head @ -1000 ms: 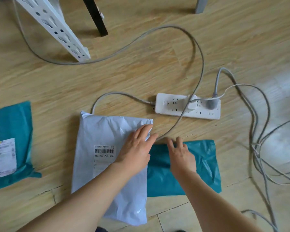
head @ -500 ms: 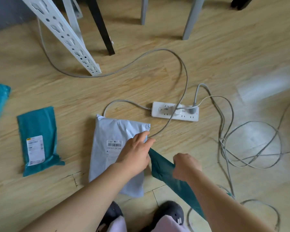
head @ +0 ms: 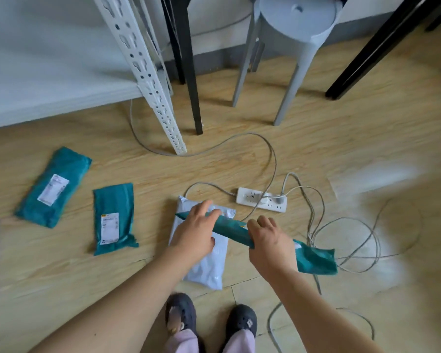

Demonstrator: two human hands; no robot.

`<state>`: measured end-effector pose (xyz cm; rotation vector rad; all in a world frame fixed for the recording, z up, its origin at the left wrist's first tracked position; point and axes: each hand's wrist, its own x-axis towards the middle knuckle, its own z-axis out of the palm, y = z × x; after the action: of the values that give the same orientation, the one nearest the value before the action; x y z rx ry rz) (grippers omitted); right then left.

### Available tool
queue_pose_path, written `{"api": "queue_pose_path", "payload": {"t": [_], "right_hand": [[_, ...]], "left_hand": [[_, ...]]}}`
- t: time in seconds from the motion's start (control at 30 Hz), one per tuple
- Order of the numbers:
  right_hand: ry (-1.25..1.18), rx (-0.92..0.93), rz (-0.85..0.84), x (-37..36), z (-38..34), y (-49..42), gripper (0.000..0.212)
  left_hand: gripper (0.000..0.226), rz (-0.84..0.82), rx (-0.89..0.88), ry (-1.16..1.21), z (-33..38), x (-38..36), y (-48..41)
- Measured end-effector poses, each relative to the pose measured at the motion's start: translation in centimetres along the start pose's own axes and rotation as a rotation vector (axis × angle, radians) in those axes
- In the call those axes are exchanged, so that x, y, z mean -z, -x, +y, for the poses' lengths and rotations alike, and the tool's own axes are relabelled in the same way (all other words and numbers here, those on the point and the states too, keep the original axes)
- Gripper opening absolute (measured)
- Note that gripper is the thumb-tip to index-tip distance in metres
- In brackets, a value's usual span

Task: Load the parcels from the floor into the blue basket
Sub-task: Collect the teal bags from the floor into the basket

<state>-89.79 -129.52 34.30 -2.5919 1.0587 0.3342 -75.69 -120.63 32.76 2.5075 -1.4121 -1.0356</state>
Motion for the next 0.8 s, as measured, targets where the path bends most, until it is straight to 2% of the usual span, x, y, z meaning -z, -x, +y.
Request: {"api": "queue_pose_path", "payload": {"t": [0.13,0.37,0.43,0.57,0.63,0.7,0.8], "right_hand": [[0.039,0.088,0.084,2.9,-2.9,1.2,0.042],[0.012,0.292,0.168,7.2,-8.3,2.0,0.041],[-0.041,0.350,0.151,7.9,-10.0,1.9,0.040],[-0.104,0.491,0.057,9.0,-12.7,2.0,0.038],[-0.179,0.408,-0.084,10.1,-14.0,1.9,0.040],[-0.276,0.283,-0.121,11.3,-15.1,1.6,0.035],[-0.168,0.230,-0.163,11.9,-17.3,0.9,0.028]], "left_hand": [[0.055,0.215,0.115,0.118,-0.8,3.2,3.8],[0.056,0.241,0.128,0.110,-3.4,7.3,8.6],[0.052,0.272,0.129,0.092,-4.3,8.2,9.8],[0.053,0.448,0.153,0.013,-6.7,9.8,13.3],[0.057,0.514,0.162,-0.053,-8.1,10.8,15.4],[0.062,0.589,0.182,-0.080,-9.7,11.4,17.4],[0.066,0.686,0.197,-0.084,-11.1,12.6,20.0]]}}
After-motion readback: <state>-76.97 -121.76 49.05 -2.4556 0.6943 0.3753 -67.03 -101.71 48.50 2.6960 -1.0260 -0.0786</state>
